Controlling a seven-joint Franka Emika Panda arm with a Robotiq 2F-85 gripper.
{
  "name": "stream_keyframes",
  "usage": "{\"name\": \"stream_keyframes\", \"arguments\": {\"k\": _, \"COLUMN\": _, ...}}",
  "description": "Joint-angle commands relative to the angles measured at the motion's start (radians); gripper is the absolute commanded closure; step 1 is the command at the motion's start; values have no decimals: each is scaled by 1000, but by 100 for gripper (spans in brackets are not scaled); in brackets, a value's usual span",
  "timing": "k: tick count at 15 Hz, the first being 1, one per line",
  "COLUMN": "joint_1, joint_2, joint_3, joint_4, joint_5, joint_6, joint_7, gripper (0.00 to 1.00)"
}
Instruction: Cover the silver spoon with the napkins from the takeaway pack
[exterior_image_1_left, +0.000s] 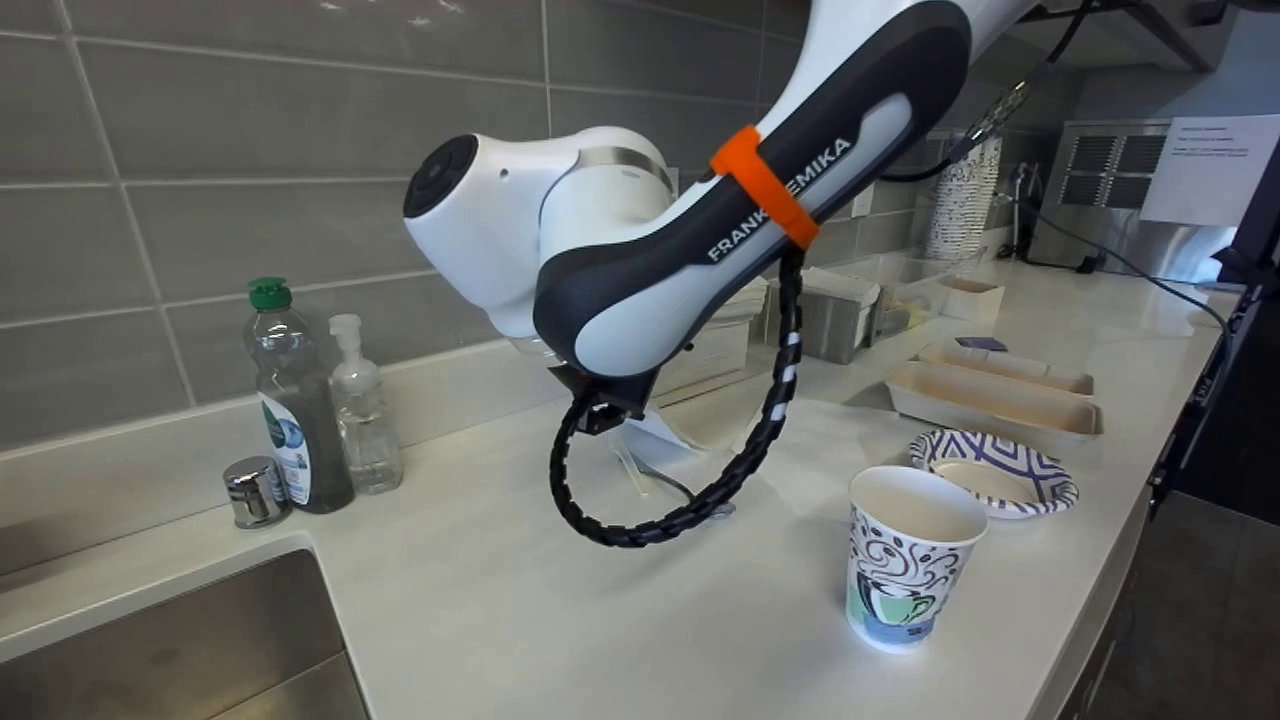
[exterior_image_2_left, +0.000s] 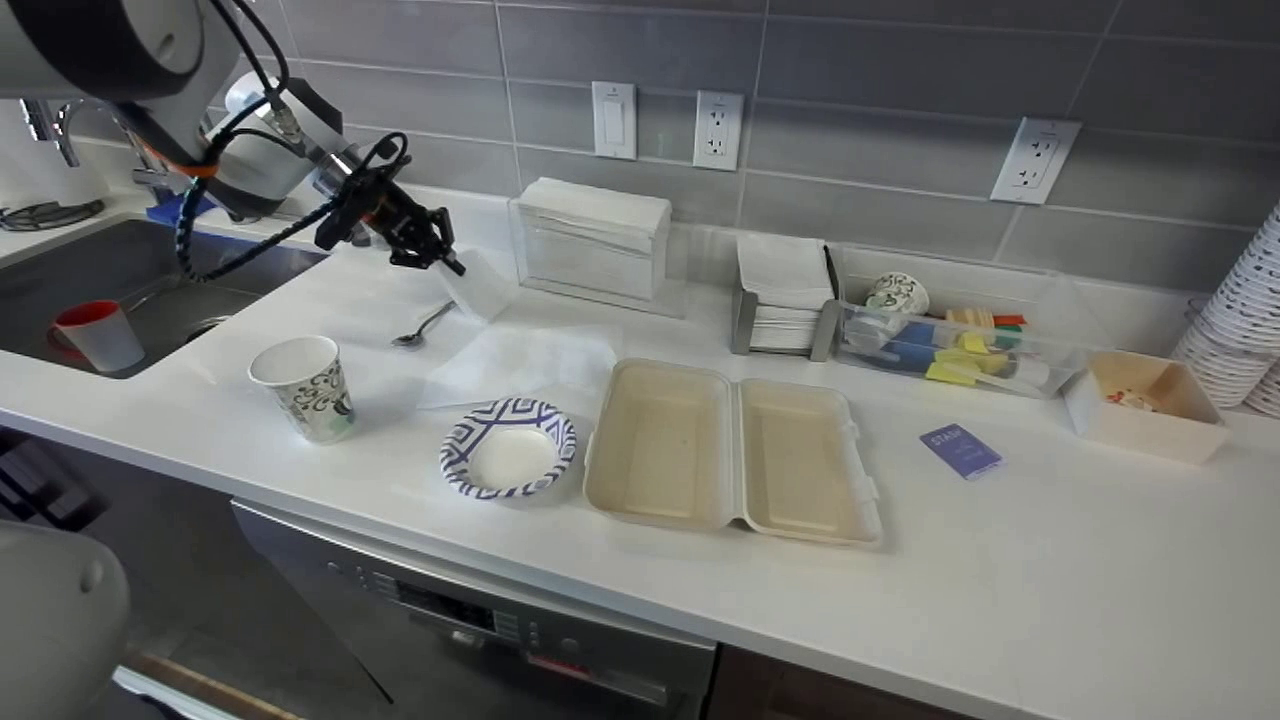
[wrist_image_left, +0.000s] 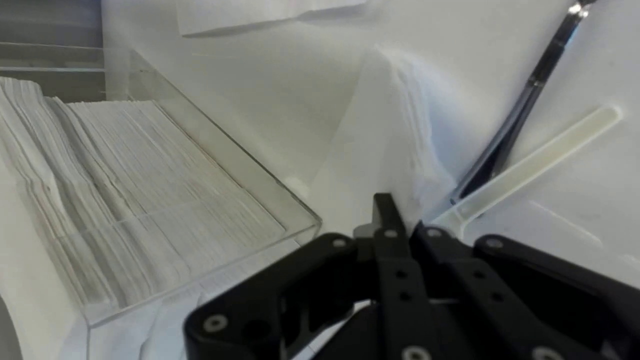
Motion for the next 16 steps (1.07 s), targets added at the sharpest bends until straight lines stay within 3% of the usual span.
{"name": "stream_keyframes", "arguments": {"k": 1, "joint_1": 33, "joint_2": 69, "joint_3": -11, "joint_4": 81, "joint_5": 32, "joint_6": 36, "joint_7": 25, "gripper": 100}}
{"name": "stream_keyframes", "arguments": {"k": 5, "joint_1": 60, "joint_2": 117, "joint_3": -18, "joint_4": 138, "joint_5": 54, "joint_6": 45, "joint_7": 25, "gripper": 100}}
{"name": "stream_keyframes", "arguments": {"k": 6, "joint_1": 70, "joint_2": 121, "joint_3": -26, "joint_4": 145, "joint_5": 45, "joint_6": 37, "joint_7": 21, "gripper": 74}}
{"name": "stream_keyframes", "arguments": {"k": 8, "joint_1": 76, "joint_2": 100, "joint_3": -27, "joint_4": 128, "joint_5": 47, "joint_6": 28, "joint_7": -4, "gripper": 67}}
{"name": "stream_keyframes", "arguments": {"k": 16, "joint_1": 64, "joint_2": -164, "joint_3": 0, "joint_4": -121, "joint_5": 55, "joint_6": -68, "joint_7": -84, "gripper": 7}}
